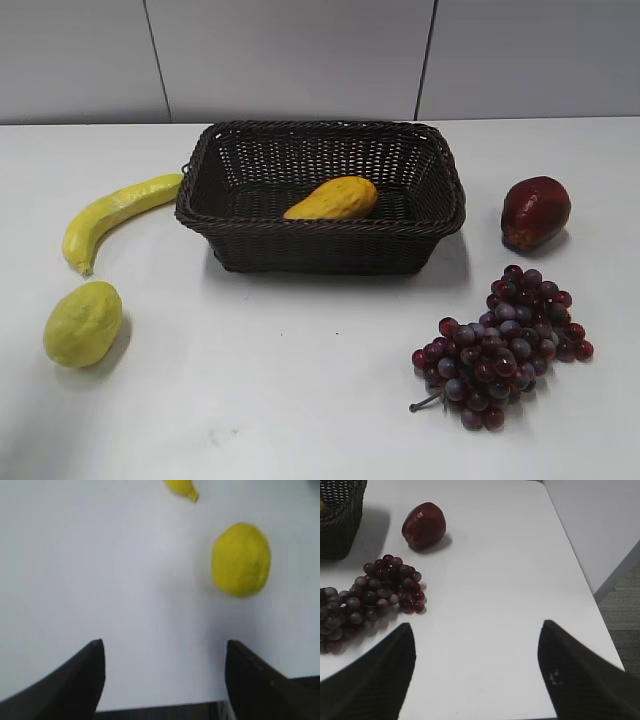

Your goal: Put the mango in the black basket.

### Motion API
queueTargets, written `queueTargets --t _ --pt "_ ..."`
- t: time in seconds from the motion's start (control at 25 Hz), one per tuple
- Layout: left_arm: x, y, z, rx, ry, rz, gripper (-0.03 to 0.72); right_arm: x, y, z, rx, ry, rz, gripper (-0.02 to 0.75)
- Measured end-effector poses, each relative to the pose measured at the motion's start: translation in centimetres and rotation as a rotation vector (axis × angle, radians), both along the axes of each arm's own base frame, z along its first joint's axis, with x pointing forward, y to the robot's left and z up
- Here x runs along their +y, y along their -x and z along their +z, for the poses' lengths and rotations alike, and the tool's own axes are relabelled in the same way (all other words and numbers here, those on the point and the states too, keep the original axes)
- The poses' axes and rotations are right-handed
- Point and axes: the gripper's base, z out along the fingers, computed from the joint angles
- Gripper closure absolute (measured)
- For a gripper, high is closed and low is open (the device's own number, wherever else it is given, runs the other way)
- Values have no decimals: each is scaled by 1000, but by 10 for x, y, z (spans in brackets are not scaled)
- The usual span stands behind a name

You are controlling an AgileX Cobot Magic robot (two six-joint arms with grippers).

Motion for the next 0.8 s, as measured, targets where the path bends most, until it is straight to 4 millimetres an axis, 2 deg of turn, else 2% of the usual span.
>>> queueTargets --t 0.12,0.24,0.4,0.52,0.6,0.8 --pt "21 37 -17 52 50 95 133 0 0 0 0 0 0 151" --pt "27 77 -33 33 102 132 133 0 0 0 0 0 0 151" --pt "31 128 -48 -118 135 132 133 0 0 0 0 0 0 151" --pt "33 161 -52 -275 158 124 133 0 0 0 0 0 0 151" --pt "35 182 -46 -404 176 116 133 0 0 0 0 0 0 151" --pt "38 219 -37 -635 203 99 133 0 0 0 0 0 0 151"
